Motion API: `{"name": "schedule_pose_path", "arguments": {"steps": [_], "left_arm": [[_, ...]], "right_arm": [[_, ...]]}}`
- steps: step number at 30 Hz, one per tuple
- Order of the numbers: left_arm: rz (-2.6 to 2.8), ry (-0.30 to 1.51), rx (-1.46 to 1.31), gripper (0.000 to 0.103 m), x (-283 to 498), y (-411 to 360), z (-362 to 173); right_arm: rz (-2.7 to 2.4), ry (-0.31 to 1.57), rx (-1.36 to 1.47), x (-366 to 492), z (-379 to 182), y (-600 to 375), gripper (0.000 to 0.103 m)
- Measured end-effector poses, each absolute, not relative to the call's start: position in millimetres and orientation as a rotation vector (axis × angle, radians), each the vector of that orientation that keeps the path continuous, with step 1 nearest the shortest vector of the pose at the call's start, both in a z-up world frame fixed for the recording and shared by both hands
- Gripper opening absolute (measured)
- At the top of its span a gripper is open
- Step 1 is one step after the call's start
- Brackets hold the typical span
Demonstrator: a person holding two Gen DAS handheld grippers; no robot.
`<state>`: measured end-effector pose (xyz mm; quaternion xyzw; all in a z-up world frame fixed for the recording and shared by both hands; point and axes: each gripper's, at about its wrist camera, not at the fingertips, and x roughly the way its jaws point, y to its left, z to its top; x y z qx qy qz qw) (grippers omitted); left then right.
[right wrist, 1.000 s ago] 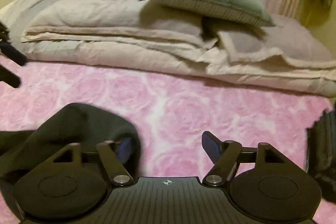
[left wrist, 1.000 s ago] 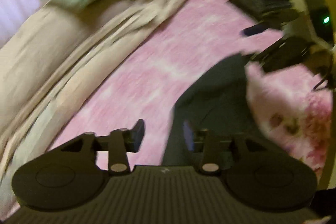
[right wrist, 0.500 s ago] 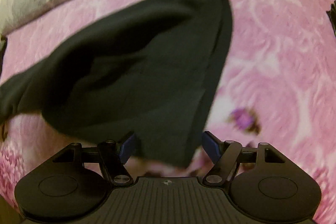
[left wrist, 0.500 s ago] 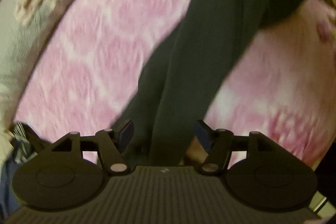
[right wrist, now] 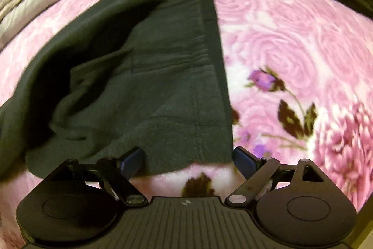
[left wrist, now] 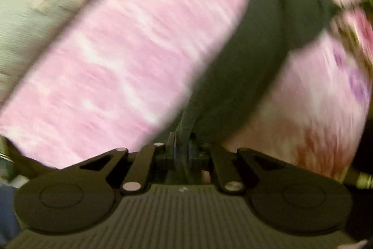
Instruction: Fold clothes
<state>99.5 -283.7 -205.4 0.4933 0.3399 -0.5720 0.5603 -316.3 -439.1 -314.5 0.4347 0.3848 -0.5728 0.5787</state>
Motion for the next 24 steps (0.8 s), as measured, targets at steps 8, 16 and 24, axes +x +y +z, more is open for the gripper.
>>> {"name": "schedule_pose_path", "arguments": {"steps": [8,16,24], "left_arm": [[-1.061,0.597,1.08,0.032,156,-351,-158],[-1.511,0.428,1.354,0.051,-33,-315,-242],[-1.709,-0.076,1.644,0.055,-160,-294,-340]], "right_arm": [[-1.436,0.688,1.226,-341,-320,-439,0.088],[-1.469,0.372,1.44,-375,-343,-413,0.088],[-1.431,0.185,1.484,-406,-354,-432,0.023]]}}
